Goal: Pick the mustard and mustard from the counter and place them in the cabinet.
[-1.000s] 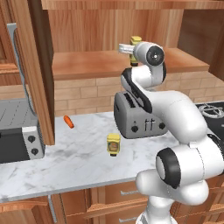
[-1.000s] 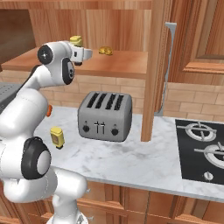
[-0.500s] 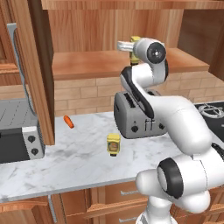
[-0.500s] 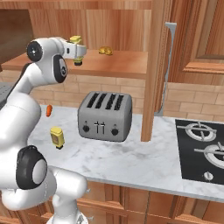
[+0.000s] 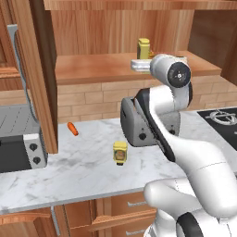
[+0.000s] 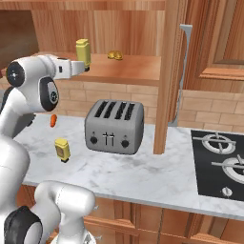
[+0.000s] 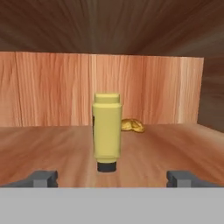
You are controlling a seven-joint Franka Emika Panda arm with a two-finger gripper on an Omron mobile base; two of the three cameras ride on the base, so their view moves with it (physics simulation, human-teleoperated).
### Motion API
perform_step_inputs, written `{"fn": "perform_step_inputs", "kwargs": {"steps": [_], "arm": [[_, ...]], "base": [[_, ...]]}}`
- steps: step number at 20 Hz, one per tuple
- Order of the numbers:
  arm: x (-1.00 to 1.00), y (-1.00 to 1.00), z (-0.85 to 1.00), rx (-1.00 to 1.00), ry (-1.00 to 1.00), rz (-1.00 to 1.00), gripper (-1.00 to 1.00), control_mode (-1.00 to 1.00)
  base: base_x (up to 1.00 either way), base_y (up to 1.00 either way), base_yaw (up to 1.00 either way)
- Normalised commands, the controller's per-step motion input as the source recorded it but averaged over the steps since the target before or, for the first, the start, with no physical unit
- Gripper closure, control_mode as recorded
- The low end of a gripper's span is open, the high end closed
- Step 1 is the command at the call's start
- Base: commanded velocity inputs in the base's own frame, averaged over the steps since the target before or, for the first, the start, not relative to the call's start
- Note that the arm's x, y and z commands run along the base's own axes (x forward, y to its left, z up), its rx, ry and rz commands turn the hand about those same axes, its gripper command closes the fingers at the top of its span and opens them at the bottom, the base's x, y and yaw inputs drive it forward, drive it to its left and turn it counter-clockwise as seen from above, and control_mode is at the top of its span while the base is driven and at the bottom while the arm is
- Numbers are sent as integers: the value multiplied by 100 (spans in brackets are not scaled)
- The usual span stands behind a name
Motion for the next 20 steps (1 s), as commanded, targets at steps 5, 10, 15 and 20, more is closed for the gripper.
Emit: {"fn": "perform_step_inputs", "kwargs": {"steps": [5, 10, 15, 20], "arm": [[-100, -7, -51, -17, 11, 3, -100, -100], [-69, -1, -56, -22, 30, 12, -100, -100], [-60, 0, -64, -23, 31, 16, -100, -100], [-60, 0, -86, -20, 28, 18, -100, -100]], "base": [[0, 0, 0], [0, 0, 0], [0, 0, 0], [0, 0, 0]]}}
